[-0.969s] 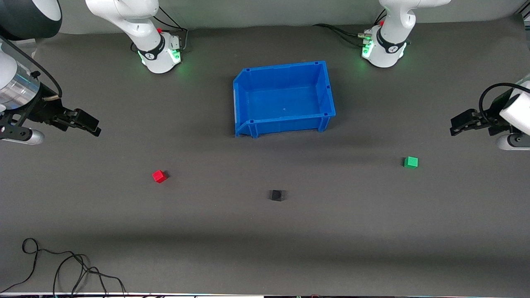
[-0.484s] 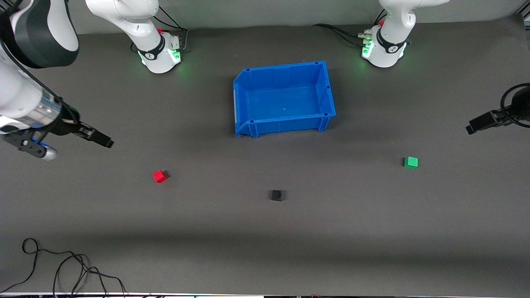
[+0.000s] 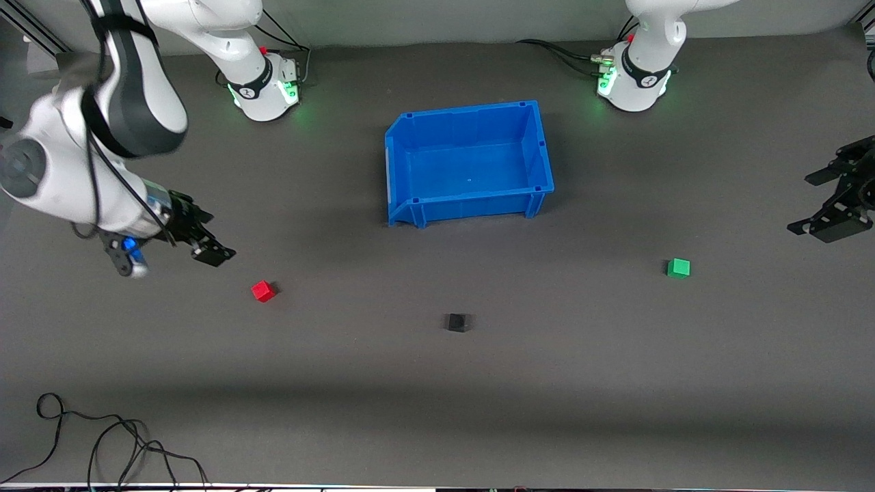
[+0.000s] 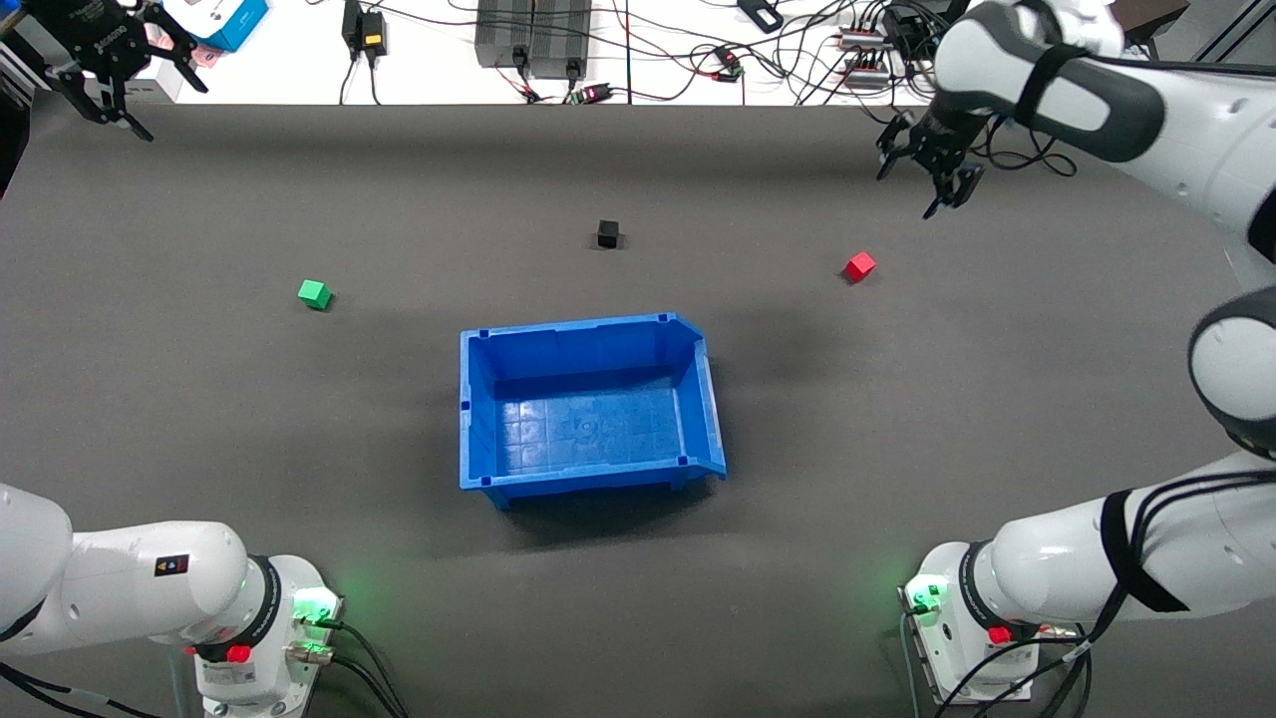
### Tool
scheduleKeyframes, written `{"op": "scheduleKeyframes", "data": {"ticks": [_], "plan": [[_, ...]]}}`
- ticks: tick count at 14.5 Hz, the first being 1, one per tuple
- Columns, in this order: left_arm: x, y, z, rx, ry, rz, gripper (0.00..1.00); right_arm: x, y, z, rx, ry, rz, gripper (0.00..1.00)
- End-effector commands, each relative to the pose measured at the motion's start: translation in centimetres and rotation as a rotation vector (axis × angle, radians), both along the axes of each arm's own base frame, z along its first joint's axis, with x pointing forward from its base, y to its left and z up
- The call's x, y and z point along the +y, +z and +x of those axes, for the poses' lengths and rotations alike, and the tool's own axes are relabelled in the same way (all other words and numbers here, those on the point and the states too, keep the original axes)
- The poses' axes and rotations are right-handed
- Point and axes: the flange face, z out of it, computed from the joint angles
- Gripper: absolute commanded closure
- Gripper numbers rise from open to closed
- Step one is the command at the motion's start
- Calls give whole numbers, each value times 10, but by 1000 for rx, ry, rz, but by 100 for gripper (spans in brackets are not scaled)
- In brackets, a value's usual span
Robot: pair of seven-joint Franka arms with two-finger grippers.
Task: Attach green and red cubes to black cube
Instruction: 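Reach the right gripper down toward the red cube, then grasp the red cube with the right gripper while the left gripper grasps the green cube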
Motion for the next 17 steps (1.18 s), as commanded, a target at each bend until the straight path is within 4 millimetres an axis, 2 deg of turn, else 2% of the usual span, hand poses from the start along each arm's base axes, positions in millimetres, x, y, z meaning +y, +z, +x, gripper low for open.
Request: {"op": "scheduleKeyframes", "data": {"ticks": [1, 2, 5, 6, 8, 10, 11, 13, 14, 15, 16, 17], "plan": [[33, -32, -5, 72, 173, -106, 0, -12, -50, 14, 44, -34, -35, 0], [44, -52, -9, 85, 203, -147, 0, -14, -66, 19, 35, -25, -56, 0], [49, -104, -12, 75, 264, -173, 0, -2, -116, 25, 56, -14, -59, 0], [57, -126, -16, 64, 284, -194, 0, 4, -133, 28, 50, 2, -65, 0], [61, -178, -22, 12, 263, -245, 0, 4, -169, 31, 46, 41, -120, 0], [68, -224, -27, -23, 276, -296, 0, -5, -190, 34, 32, -5, -162, 0], [70, -242, -26, -33, 273, -310, 0, 1, -199, 32, 43, 5, -175, 0], [73, -284, -19, -45, 255, -318, 0, -21, -213, 36, 36, -11, -200, 0], [73, -297, -16, -56, 228, -311, 0, -25, -218, 38, 20, -10, -205, 0], [70, -310, -13, -60, 214, -313, 0, -21, -225, 39, 15, -16, -199, 0], [67, -321, -11, -68, 210, -306, 0, -10, -234, 38, 14, -27, -203, 0], [63, -335, -10, -65, 191, -302, 0, -3, -236, 41, 6, -60, -219, 0]]}}
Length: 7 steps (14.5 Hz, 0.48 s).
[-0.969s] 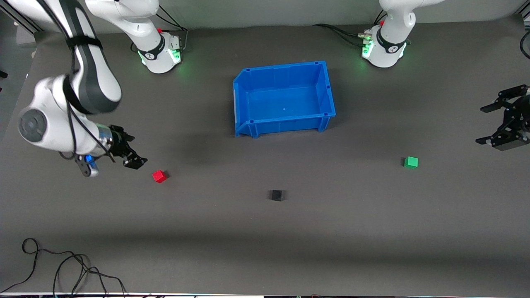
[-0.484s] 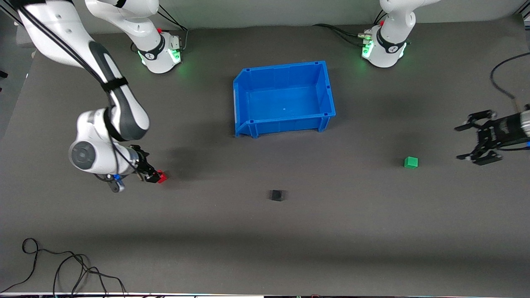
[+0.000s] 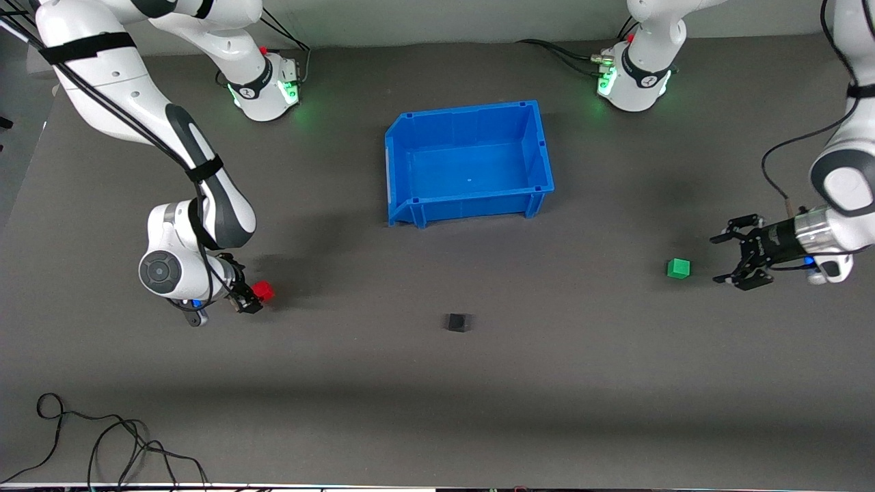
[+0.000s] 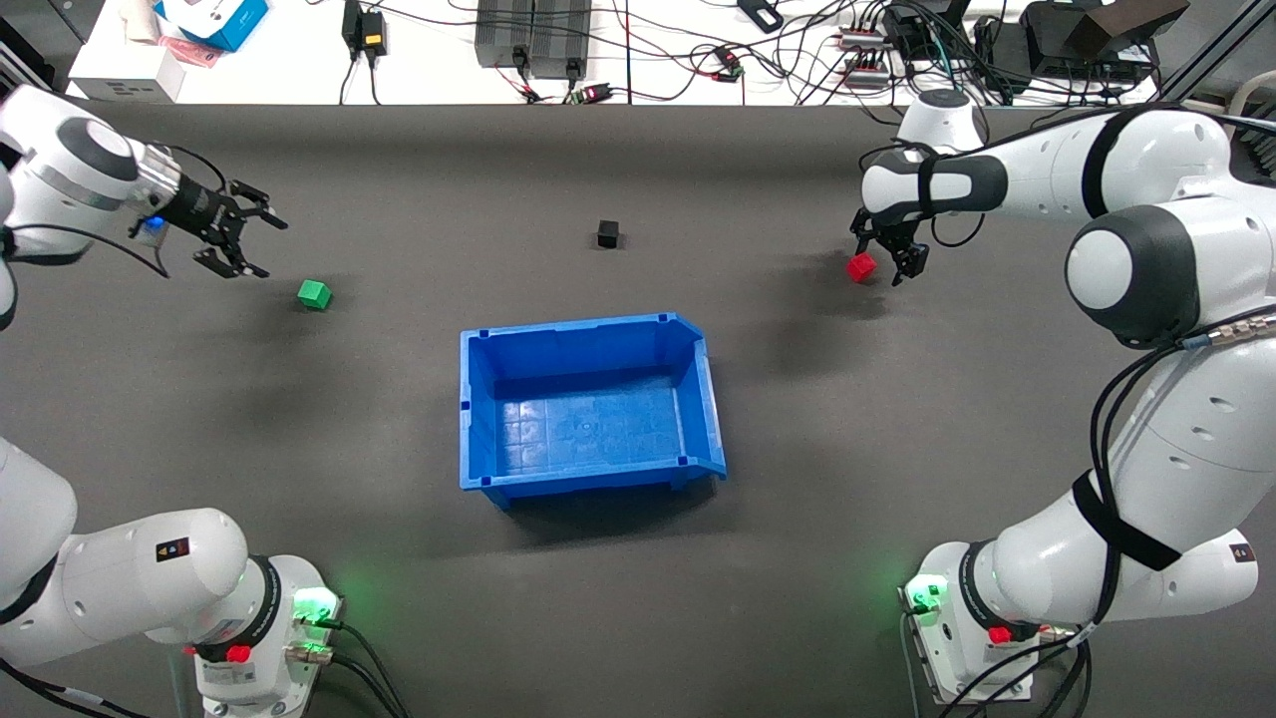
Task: Attach green and red cubes to black cube
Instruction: 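Grasp the red cube with the right gripper while the left gripper grasps the green cube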
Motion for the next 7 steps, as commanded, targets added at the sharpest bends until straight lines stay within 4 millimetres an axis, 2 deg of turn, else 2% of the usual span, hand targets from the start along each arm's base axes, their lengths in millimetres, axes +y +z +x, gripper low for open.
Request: {"op": "scheduleKeyframes", "data": {"ticks": [1, 3, 4, 5, 7], "plan": [[-13, -29, 5, -20, -52, 0, 0, 29, -7, 11, -36, -63, -51, 0], [-21, -49, 4, -4, -82, -3, 0, 38, -9, 12, -40, -91, -58, 1], [-24, -54, 3, -1, -86, 0, 0, 38, -9, 12, -40, -85, -60, 11], [-25, -60, 2, 7, -88, -1, 0, 37, -9, 12, -41, -73, -65, 16], [-23, -69, 1, 13, -81, 4, 0, 30, -9, 13, -42, -75, -72, 13]]}}
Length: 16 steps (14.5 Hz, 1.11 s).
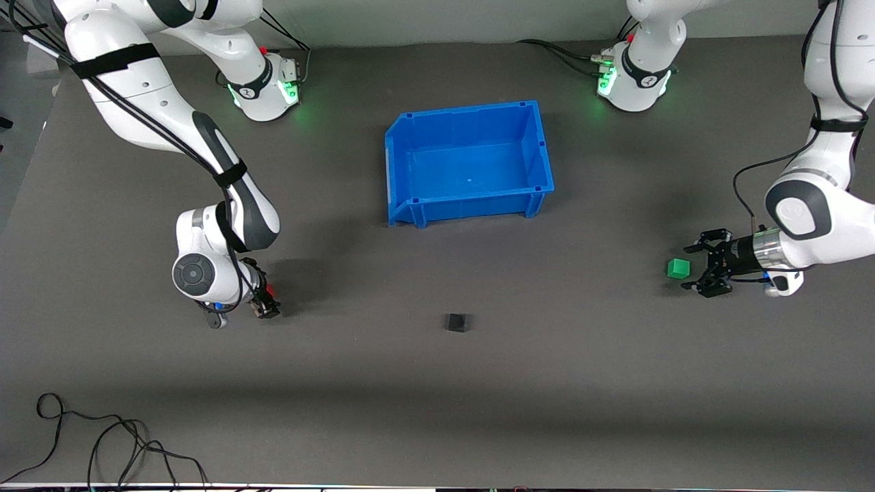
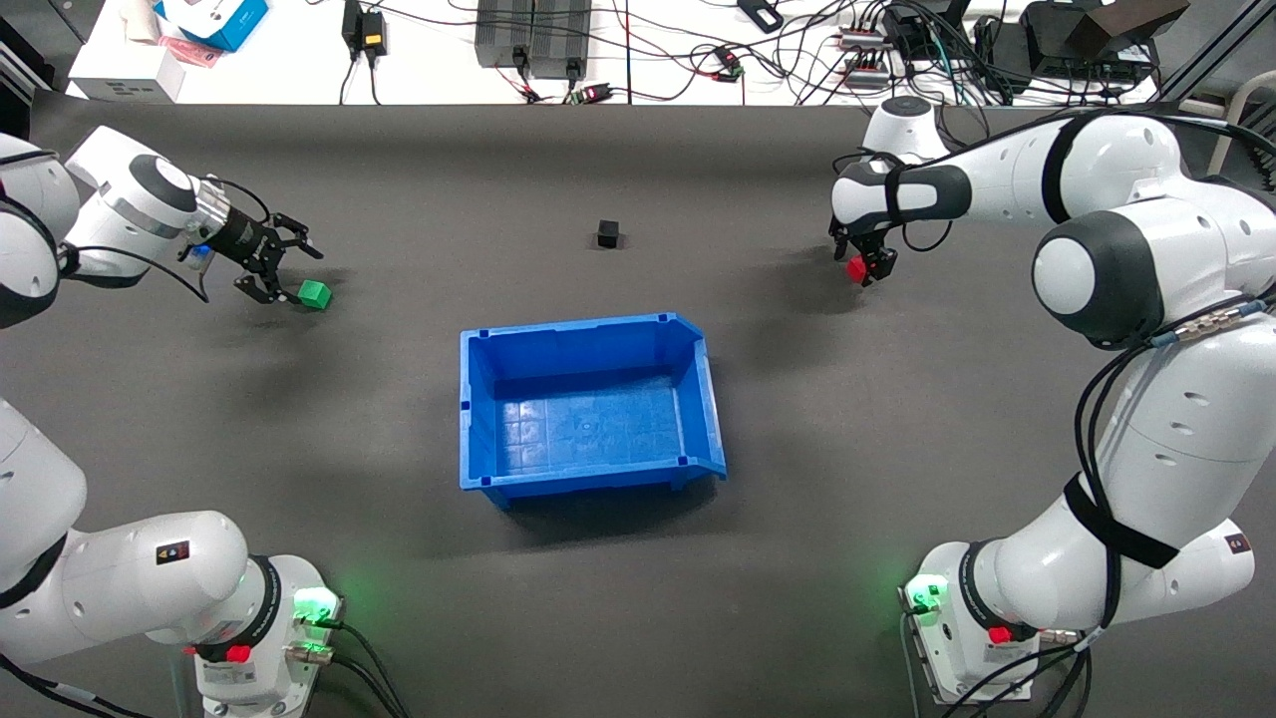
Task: Attach green and red cubes to black cube
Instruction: 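Grasp the red cube with the right gripper while the left gripper grasps the green cube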
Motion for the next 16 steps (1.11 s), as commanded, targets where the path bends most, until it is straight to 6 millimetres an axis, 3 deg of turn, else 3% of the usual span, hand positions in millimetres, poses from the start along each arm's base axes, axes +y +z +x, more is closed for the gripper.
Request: {"op": "scheduleKeyframes", "data": {"ticks": [1, 2, 5, 6, 8, 9, 10, 11, 13, 16], "plan": [[2, -10, 0, -10, 3, 3, 0, -12, -1, 7, -13, -7, -37, 6], [5, -14, 0, -11, 14, 9, 0, -13, -1, 7, -13, -7, -38, 1], [11, -24, -2, -7, 34, 15, 0, -14, -1, 8, -14, -11, -40, 3], [12, -24, -2, -7, 36, 15, 0, -14, -1, 8, -14, -9, -41, 17], [11, -23, -1, -13, 59, 3, 16, -15, -1, 8, -16, 10, -54, 35], [12, -24, -2, -10, 64, 0, 28, -15, -1, 8, -17, 29, -67, 47], [12, -24, -2, -10, 64, 0, 39, -15, 1, 9, -21, 38, -74, 54], [11, -22, -1, -11, 66, 1, 49, -15, 2, 10, -25, 37, -74, 55], [12, -19, 0, -11, 73, 0, 64, -15, 8, 13, -35, 36, -72, 73], [14, -10, 6, -19, 82, -3, 75, -7, 19, 18, -48, 28, -59, 76]]}}
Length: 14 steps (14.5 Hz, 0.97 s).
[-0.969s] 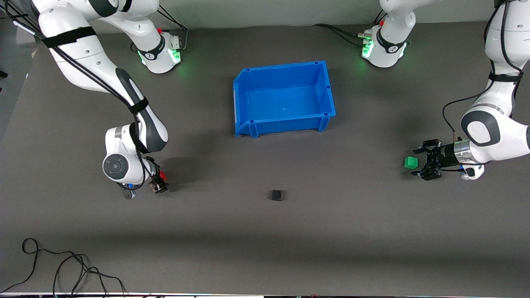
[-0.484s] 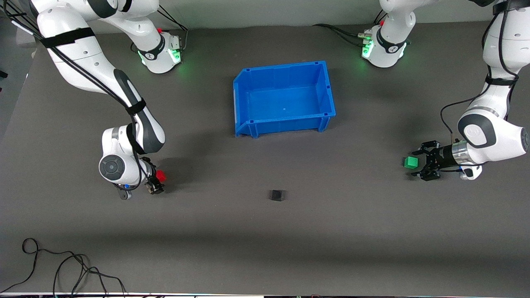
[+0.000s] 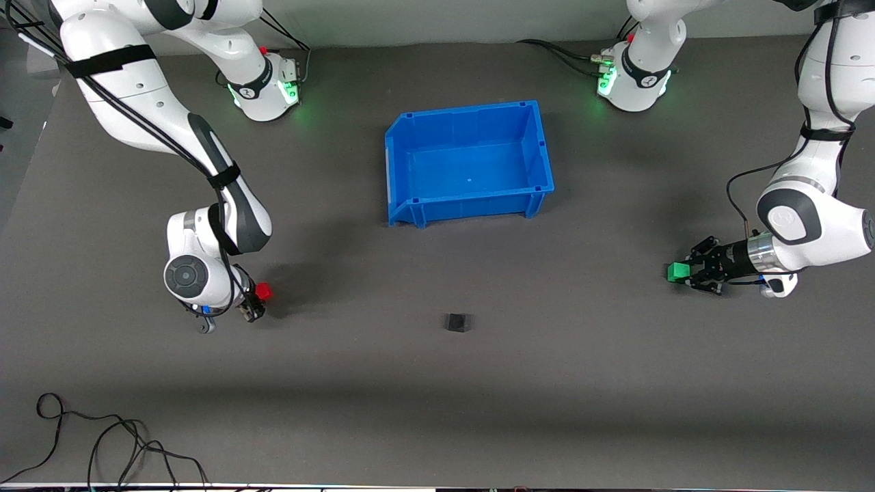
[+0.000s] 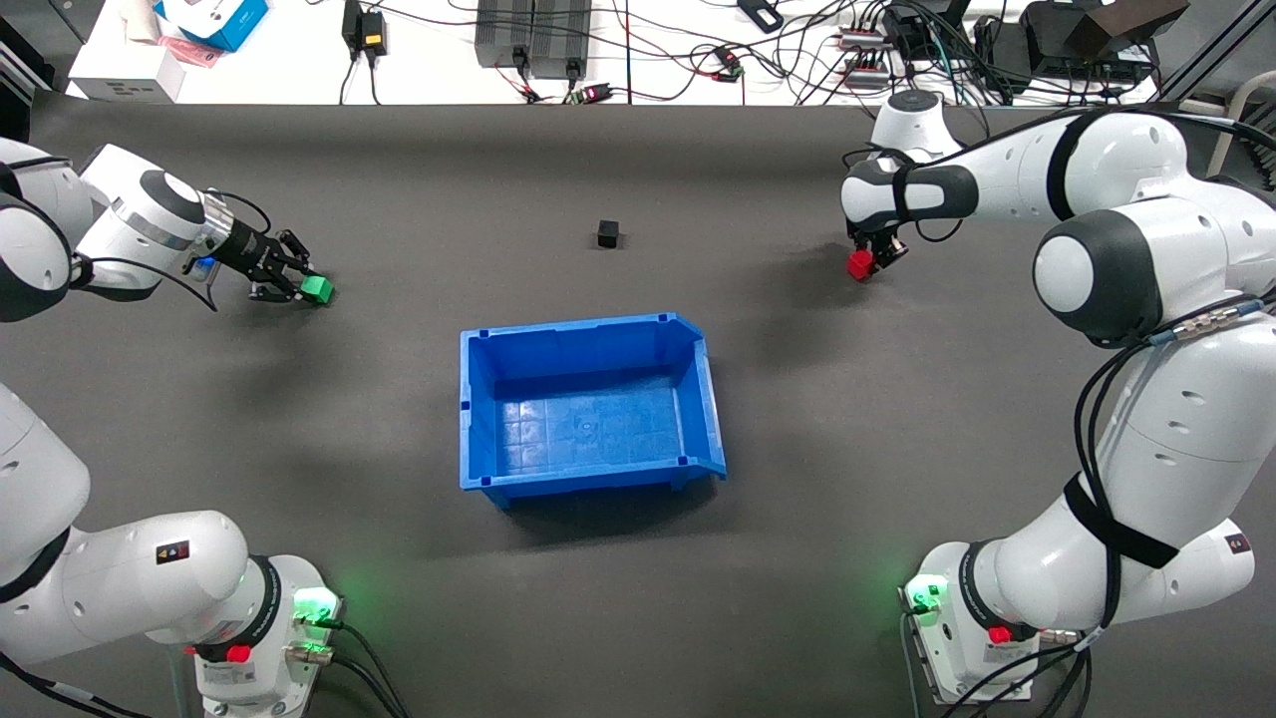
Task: Attach green and red cubes to black cube
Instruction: 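Carry the red cube and green cube toward the black cube with both grippers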
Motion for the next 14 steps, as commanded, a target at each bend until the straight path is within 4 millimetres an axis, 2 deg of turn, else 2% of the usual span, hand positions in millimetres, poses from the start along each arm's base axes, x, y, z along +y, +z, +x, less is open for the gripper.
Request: {"op": "scheduleKeyframes", "data": {"ticks": [1, 4, 7, 8, 10, 12, 14], "plan": [[3, 20, 14, -23, 33, -3, 76, 11, 17, 9, -18, -2, -9, 76], [-13, 55, 51, -2, 100, -25, 77, 32, 27, 13, -18, -87, 52, 76], [-64, 86, 92, 21, 150, -36, 77, 86, 45, 23, -34, -213, 142, 76], [-84, 90, 102, 31, 168, -36, 77, 106, 56, 30, -48, -257, 167, 76], [-137, 90, 113, 52, 177, -30, 77, 145, 75, 38, -63, -361, 242, 76], [-178, 90, 113, 39, 152, -19, 77, 184, 72, 49, -34, -448, 288, 77], [-227, 83, 119, 10, 108, -11, 77, 213, 47, 55, -12, -546, 279, 77]]}}
